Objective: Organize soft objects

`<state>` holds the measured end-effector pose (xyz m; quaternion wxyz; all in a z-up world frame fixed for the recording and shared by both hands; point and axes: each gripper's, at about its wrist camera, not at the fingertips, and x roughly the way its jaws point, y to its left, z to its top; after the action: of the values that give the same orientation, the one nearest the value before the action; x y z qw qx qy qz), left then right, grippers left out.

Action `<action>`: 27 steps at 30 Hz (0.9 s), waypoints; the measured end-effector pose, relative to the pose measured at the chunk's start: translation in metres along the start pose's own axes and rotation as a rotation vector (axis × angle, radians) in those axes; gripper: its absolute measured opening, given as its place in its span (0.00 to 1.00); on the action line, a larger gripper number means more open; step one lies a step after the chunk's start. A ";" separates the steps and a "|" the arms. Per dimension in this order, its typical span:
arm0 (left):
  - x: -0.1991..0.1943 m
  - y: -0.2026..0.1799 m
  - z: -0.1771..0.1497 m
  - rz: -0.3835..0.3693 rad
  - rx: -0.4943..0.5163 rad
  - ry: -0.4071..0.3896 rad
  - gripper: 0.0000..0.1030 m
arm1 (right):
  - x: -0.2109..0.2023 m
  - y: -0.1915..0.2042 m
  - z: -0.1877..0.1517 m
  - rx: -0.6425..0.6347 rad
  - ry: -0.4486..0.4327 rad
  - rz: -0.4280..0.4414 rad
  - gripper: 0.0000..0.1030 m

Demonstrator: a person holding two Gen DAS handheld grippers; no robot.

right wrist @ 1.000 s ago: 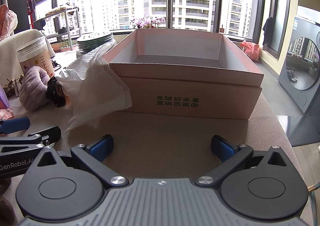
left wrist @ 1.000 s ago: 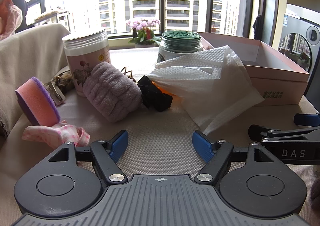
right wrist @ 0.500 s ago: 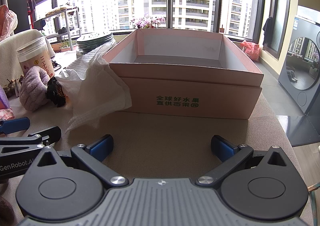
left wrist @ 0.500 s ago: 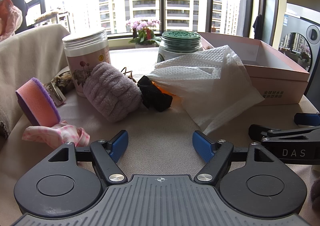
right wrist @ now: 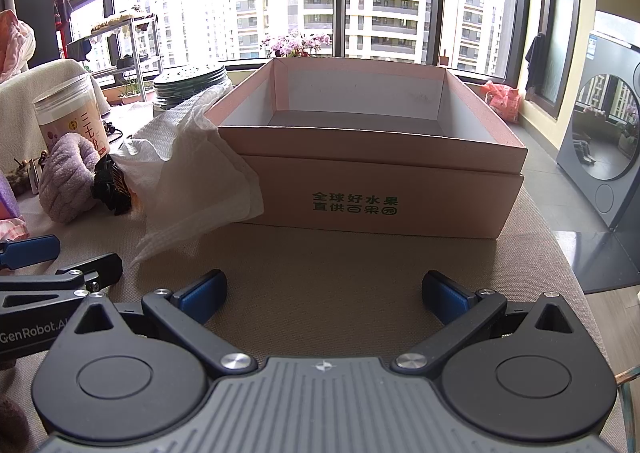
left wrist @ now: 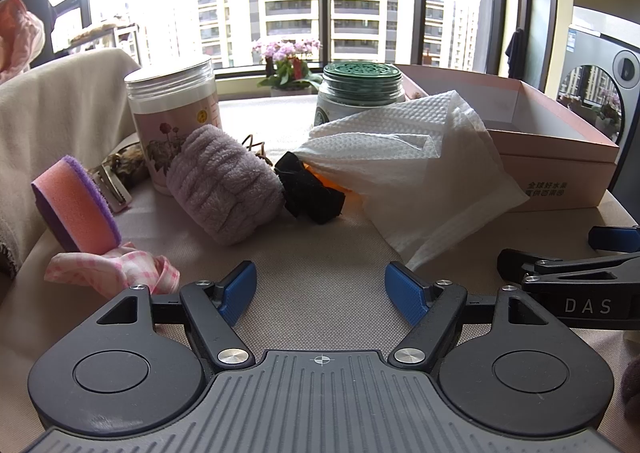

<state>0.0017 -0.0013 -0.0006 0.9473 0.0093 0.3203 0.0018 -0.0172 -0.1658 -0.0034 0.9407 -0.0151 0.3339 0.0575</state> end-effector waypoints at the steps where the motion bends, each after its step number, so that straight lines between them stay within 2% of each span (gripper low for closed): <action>1: 0.000 0.000 0.000 0.000 0.000 0.000 0.78 | 0.000 0.000 0.000 0.000 0.000 0.000 1.00; 14: -0.001 -0.001 0.000 -0.007 -0.004 -0.001 0.76 | -0.001 0.001 -0.001 -0.001 -0.001 0.000 1.00; 19: -0.005 0.005 -0.001 -0.051 -0.013 -0.007 0.75 | -0.003 -0.003 -0.001 -0.018 0.006 0.017 1.00; 27: -0.034 0.020 0.006 -0.191 0.030 -0.023 0.73 | 0.001 -0.008 0.018 -0.111 0.174 0.100 1.00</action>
<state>-0.0218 0.0180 0.0251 0.9465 -0.0069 0.3088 -0.0934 -0.0044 -0.1729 0.0102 0.9019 -0.0555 0.4108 0.1212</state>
